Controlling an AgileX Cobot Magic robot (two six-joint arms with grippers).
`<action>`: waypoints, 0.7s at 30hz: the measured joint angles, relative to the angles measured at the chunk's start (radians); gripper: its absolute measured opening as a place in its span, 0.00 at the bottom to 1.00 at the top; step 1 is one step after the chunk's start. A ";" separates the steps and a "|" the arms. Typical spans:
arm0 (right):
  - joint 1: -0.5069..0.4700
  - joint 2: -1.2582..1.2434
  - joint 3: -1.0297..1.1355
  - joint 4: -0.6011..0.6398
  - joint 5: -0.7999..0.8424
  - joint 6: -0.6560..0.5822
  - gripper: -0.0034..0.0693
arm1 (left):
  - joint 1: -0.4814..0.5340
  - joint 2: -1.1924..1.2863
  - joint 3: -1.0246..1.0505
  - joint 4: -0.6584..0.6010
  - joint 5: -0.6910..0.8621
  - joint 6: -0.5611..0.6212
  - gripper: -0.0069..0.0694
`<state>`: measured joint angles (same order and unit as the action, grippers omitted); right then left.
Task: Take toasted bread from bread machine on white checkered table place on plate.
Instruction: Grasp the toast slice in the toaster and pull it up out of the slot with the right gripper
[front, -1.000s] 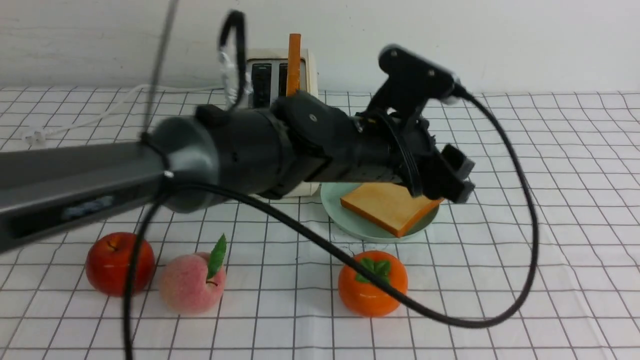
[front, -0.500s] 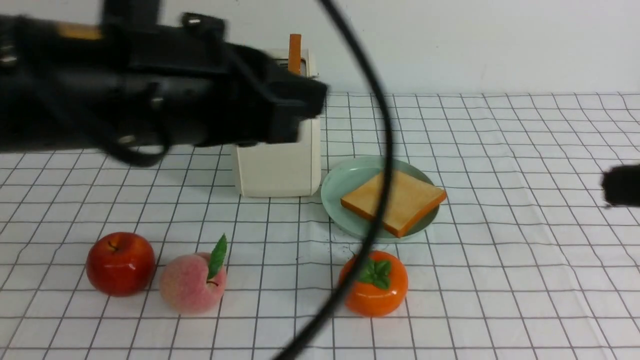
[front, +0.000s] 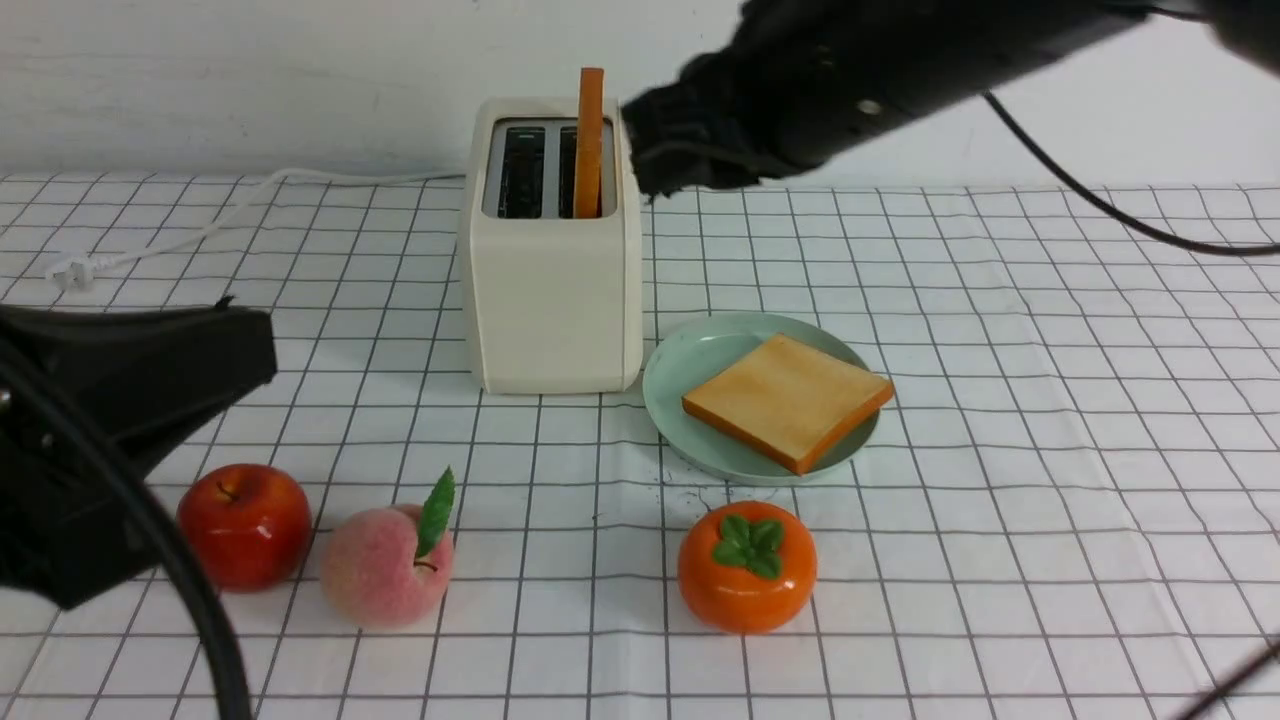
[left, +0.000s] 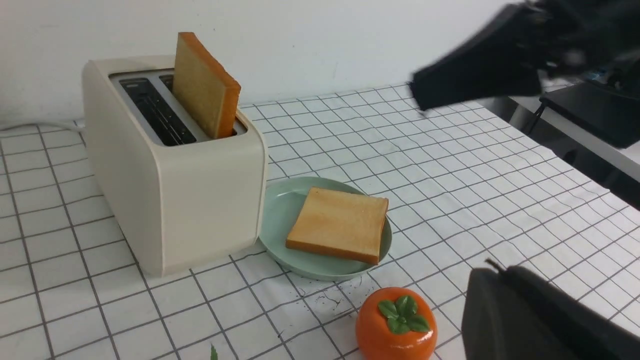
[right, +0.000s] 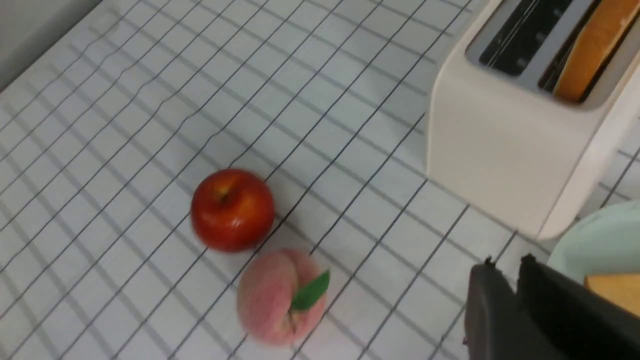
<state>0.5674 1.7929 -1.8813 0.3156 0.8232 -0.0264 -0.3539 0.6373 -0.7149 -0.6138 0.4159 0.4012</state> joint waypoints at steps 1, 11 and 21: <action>0.001 0.051 -0.061 -0.031 -0.001 0.039 0.26 | 0.000 -0.008 0.008 0.002 -0.003 0.000 0.07; 0.001 0.392 -0.401 -0.185 -0.084 0.190 0.72 | 0.000 -0.013 0.016 0.004 -0.039 -0.001 0.07; 0.001 0.515 -0.417 -0.384 -0.294 0.308 0.62 | 0.000 -0.013 0.016 0.003 -0.037 -0.001 0.07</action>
<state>0.5683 2.3083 -2.2985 -0.0687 0.5295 0.2817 -0.3539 0.6244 -0.6986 -0.6105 0.3786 0.3999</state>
